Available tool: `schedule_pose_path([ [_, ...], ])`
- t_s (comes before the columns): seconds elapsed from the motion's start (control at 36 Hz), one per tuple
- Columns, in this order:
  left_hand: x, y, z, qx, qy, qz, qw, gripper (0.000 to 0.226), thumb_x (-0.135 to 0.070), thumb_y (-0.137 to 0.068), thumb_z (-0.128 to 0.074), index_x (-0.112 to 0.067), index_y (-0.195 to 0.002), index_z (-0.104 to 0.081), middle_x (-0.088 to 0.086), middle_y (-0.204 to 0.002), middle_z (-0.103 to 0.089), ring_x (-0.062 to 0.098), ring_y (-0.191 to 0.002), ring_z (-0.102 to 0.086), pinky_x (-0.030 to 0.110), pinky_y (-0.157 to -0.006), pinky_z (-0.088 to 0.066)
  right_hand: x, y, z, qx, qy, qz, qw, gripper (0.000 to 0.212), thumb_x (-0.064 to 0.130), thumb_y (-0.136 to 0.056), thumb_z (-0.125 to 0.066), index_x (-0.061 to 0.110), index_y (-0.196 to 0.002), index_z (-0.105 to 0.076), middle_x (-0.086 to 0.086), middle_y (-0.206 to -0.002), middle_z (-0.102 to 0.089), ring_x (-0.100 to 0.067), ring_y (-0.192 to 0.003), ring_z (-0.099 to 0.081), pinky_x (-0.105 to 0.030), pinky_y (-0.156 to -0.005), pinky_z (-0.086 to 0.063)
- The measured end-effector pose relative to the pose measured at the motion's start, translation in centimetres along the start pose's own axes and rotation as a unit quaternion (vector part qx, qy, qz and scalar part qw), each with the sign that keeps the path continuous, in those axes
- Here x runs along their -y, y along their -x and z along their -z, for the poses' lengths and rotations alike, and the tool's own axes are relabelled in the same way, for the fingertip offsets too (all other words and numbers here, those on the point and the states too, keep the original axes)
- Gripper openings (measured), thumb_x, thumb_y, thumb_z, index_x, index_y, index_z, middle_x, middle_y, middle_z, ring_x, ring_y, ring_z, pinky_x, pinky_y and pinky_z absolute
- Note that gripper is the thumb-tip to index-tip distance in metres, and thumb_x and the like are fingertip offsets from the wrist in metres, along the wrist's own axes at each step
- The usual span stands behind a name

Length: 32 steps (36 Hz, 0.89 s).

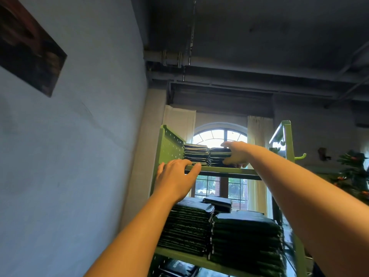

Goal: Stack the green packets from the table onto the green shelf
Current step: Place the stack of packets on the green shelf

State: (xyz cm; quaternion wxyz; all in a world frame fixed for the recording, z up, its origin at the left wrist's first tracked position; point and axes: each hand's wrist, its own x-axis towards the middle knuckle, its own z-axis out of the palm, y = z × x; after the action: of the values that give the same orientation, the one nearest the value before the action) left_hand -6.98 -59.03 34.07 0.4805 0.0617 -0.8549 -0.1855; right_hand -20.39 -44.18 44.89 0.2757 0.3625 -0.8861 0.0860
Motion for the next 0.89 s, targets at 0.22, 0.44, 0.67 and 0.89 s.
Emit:
schedule_pose_path([
  [0.22, 0.1, -0.3, 0.1, 0.019, -0.012, 0.003, 1.0, 0.046, -0.048, -0.102, -0.03, -0.024, -0.131, -0.057, -0.003, -0.136, -0.056, 0.017, -0.129, -0.045, 0.044, -0.119, -0.016, 0.9, 1.8, 1.1, -0.135, 0.099, -0.002, 0.986, 0.043, 0.038, -0.096, -0.05, 0.016, -0.133, -0.05, -0.008, -0.132, -0.053, -0.027, -0.115, -0.054, -0.036, -0.093, -0.045],
  [0.44, -0.6, 0.8, 1.5, 0.04, -0.018, -0.012, 0.999, 0.048, -0.036, -0.106, -0.028, -0.022, -0.151, -0.03, -0.003, -0.159, -0.028, 0.016, -0.146, -0.025, 0.041, -0.121, -0.01, 3.4, 5.7, 1.6, -0.231, 0.008, 0.062, 0.971, 0.026, 0.029, -0.095, -0.055, 0.011, -0.112, -0.063, -0.009, -0.113, -0.063, -0.024, -0.097, -0.06, -0.031, -0.082, -0.05],
  [0.67, -2.9, 6.2, 3.7, 0.123, 0.02, -0.062, 0.99, 0.035, -0.032, -0.102, -0.041, -0.02, -0.132, -0.056, 0.0, -0.132, -0.059, 0.018, -0.121, -0.054, 0.036, -0.104, -0.041, 5.7, 13.0, 1.7, -0.18, -0.012, 0.118, 0.977, 0.015, 0.02, -0.091, -0.052, 0.017, -0.082, -0.064, -0.007, -0.084, -0.066, -0.03, -0.077, -0.062, -0.039, -0.068, -0.055],
  [0.89, -5.2, 12.9, 4.1, 0.253, 0.027, -0.04, 0.966, 0.029, -0.032, -0.101, -0.044, -0.017, -0.117, -0.063, 0.001, -0.109, -0.068, 0.015, -0.1, -0.064, 0.039, -0.094, -0.051, 4.8, 21.9, -1.7, -0.067, -0.01, 0.111, 0.992, 0.016, 0.034, -0.093, -0.055, 0.023, -0.097, -0.066, 0.0, -0.095, -0.068, -0.023, -0.084, -0.062, -0.04, -0.074, -0.055],
])
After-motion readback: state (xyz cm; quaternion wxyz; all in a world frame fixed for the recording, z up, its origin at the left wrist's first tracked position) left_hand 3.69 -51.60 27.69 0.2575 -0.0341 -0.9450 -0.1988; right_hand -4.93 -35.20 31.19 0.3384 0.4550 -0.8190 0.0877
